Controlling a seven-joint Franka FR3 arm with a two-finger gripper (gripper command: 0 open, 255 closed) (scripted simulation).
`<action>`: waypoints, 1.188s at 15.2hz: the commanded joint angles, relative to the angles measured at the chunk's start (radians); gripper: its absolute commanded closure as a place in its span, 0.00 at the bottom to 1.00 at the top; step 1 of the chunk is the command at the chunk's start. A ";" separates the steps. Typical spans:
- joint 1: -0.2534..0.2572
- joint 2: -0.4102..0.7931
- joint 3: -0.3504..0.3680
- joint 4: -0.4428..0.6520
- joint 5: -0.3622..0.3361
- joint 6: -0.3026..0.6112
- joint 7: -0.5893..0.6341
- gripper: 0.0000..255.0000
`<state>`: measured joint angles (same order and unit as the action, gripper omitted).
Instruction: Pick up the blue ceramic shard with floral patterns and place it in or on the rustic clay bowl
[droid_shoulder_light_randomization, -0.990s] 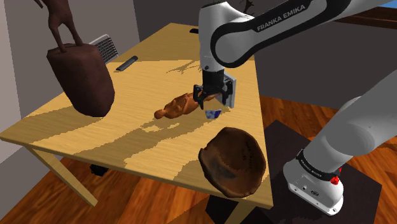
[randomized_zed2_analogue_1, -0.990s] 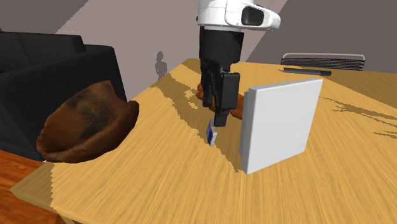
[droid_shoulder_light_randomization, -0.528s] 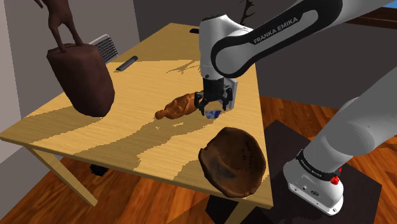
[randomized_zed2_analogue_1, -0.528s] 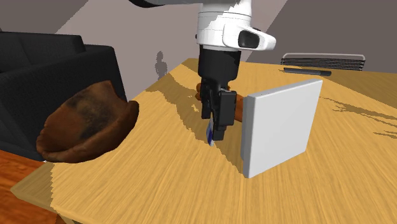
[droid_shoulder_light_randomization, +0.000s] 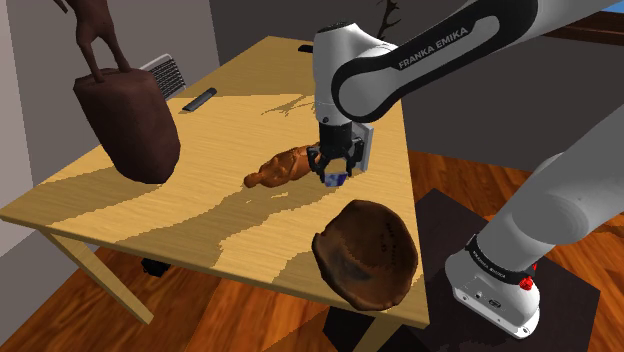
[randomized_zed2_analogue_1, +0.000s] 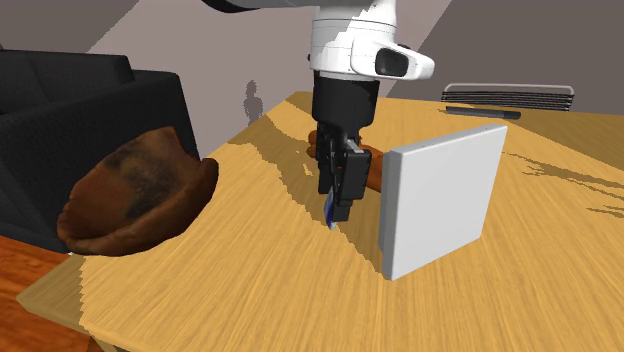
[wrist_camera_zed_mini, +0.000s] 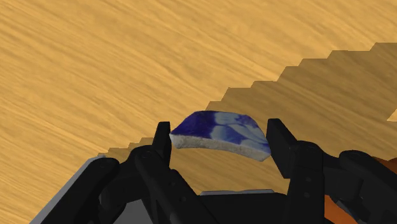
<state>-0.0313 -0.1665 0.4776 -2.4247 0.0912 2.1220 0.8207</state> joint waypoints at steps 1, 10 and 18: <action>0.000 0.000 0.000 0.000 0.000 0.000 0.000 1.00; 0.001 -0.026 -0.005 0.019 0.009 -0.044 -0.008 1.00; 0.003 -0.084 -0.020 0.081 0.025 -0.160 -0.025 1.00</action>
<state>-0.0286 -0.2428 0.4589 -2.3523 0.1140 1.9779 0.7972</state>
